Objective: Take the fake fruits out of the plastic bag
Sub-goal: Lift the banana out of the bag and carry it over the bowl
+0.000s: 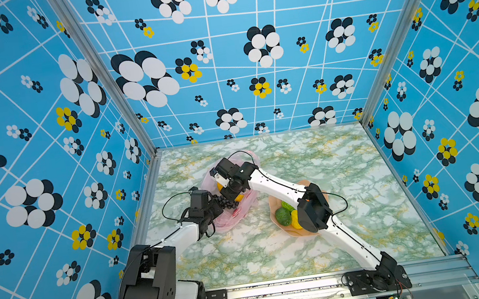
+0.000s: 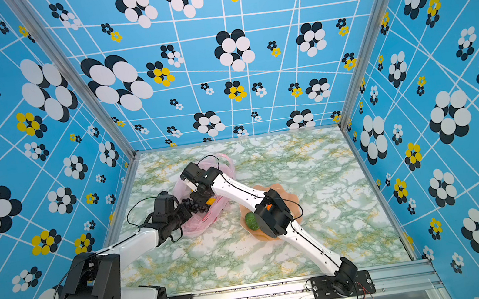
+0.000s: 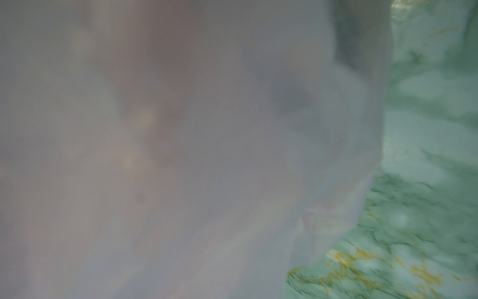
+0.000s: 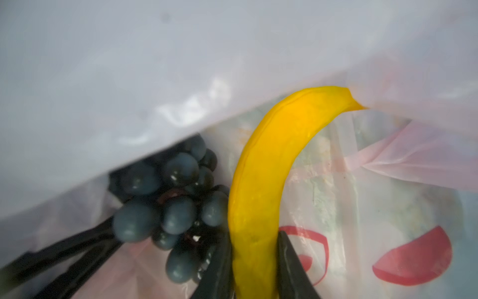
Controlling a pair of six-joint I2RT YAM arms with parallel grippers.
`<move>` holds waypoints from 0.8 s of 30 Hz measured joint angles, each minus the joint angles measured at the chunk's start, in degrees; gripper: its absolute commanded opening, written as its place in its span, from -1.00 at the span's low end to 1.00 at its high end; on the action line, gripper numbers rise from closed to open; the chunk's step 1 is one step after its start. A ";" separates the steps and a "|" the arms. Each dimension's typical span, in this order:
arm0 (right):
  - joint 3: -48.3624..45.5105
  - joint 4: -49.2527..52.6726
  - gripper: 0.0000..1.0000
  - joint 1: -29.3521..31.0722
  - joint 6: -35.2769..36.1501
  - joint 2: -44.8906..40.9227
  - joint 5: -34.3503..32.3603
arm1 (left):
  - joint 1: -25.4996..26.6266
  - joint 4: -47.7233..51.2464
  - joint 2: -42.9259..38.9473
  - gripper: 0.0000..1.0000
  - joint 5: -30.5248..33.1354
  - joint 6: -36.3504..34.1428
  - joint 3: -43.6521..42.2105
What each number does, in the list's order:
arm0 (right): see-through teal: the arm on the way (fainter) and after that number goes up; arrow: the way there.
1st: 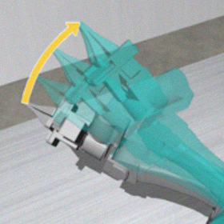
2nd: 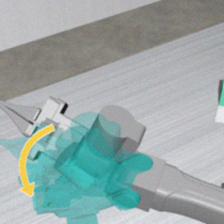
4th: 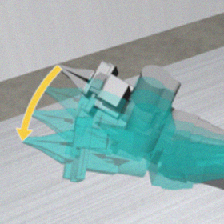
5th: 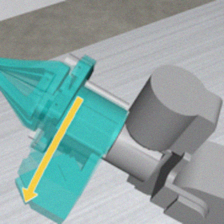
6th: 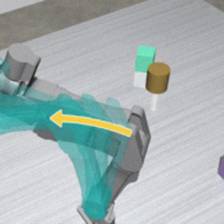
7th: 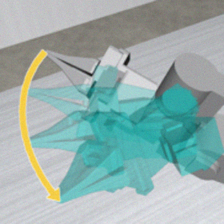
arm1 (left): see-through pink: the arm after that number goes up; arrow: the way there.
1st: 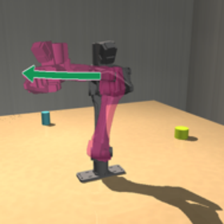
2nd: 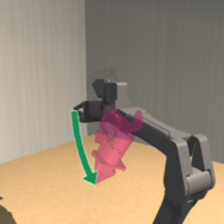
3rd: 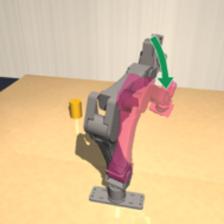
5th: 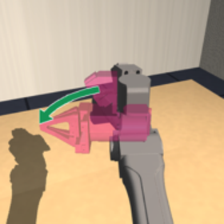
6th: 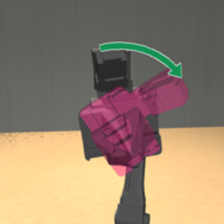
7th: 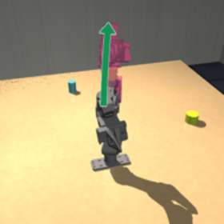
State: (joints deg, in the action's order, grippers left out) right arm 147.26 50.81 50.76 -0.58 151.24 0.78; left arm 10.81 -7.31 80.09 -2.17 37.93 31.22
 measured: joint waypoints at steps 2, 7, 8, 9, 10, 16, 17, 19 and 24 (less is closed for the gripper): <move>-0.87 -0.02 -0.58 0.02 0.00 -1.57 -0.02 | -0.11 0.00 0.00 -1.00 -0.02 0.00 0.00; -2.56 -0.17 -0.59 0.02 -0.02 -4.90 0.00 | -0.35 0.00 0.00 -1.00 -0.02 -0.02 0.00; -2.91 -0.24 -0.59 0.02 -0.02 -5.38 0.00 | -0.35 0.02 0.00 -1.00 -0.02 -0.02 0.00; -3.45 -0.22 -0.59 0.02 0.00 -5.90 0.04 | -0.35 0.00 0.00 -1.00 -0.02 -0.02 0.00; -4.11 -0.28 -0.59 0.02 -0.02 -6.47 0.09 | -0.35 0.00 0.00 -1.00 -0.02 -0.02 0.00; -9.88 -1.53 -0.59 0.02 -0.02 -9.94 1.60 | -0.37 0.00 0.02 -1.00 -0.44 -0.17 0.00; -10.69 -1.97 -0.59 0.02 -0.02 -10.43 1.90 | -0.37 0.00 0.02 -1.00 -0.48 -0.20 0.00; -12.33 -3.17 -0.60 0.04 -0.07 -11.34 2.62 | -0.39 0.00 0.02 -1.00 -0.92 -0.24 0.00; -13.73 -4.98 -0.60 0.22 -0.46 -12.48 3.32 | -0.46 0.02 0.02 -1.00 -1.16 -0.50 0.02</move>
State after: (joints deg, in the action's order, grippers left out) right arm 133.53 45.82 50.98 -1.04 138.76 4.10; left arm 10.35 -7.29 80.12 -3.33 37.43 31.24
